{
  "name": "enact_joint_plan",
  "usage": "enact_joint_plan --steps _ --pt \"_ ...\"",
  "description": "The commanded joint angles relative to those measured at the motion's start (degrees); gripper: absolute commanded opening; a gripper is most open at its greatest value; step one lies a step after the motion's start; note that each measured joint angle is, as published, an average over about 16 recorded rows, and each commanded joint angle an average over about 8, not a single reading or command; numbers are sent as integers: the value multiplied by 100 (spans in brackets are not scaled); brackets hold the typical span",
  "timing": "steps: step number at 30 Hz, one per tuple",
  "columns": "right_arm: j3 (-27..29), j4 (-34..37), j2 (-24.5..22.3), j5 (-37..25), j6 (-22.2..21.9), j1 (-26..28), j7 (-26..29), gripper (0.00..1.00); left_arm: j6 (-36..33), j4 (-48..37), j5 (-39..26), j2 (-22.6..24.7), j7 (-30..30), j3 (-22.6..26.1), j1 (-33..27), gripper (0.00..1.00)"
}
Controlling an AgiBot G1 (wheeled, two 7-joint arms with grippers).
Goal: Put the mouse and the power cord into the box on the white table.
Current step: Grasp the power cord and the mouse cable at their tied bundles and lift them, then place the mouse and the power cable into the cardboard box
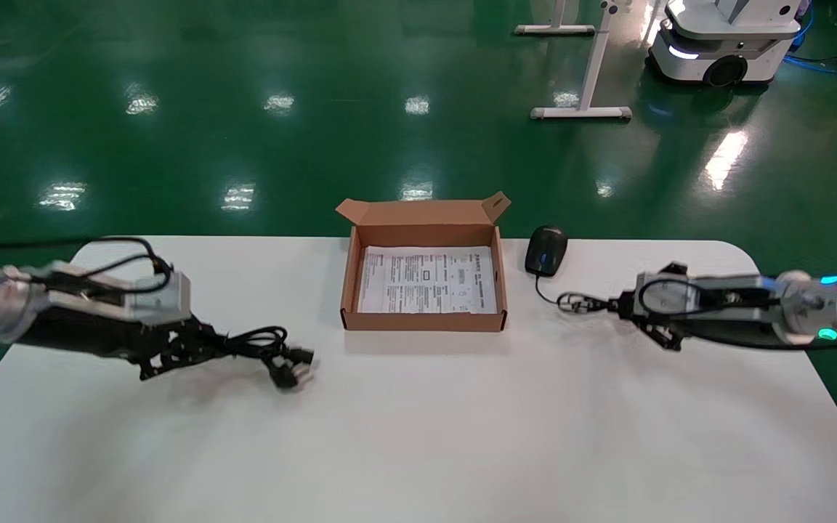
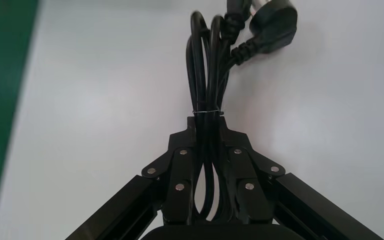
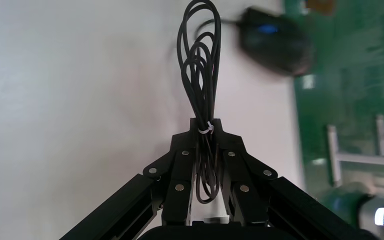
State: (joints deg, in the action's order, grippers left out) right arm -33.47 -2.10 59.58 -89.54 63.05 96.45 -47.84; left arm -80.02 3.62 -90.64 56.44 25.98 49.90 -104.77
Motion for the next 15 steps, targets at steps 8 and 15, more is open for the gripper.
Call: enact_joint_plan --steps 8,15 --pt "161 -508 -110 226 303 711 18 0 -300 279 322 -394 -393 -242 -802 0" --pt "328 -991 128 473 301 1137 261 0 77 646 678 -410 -1074 -530 -1389 0"
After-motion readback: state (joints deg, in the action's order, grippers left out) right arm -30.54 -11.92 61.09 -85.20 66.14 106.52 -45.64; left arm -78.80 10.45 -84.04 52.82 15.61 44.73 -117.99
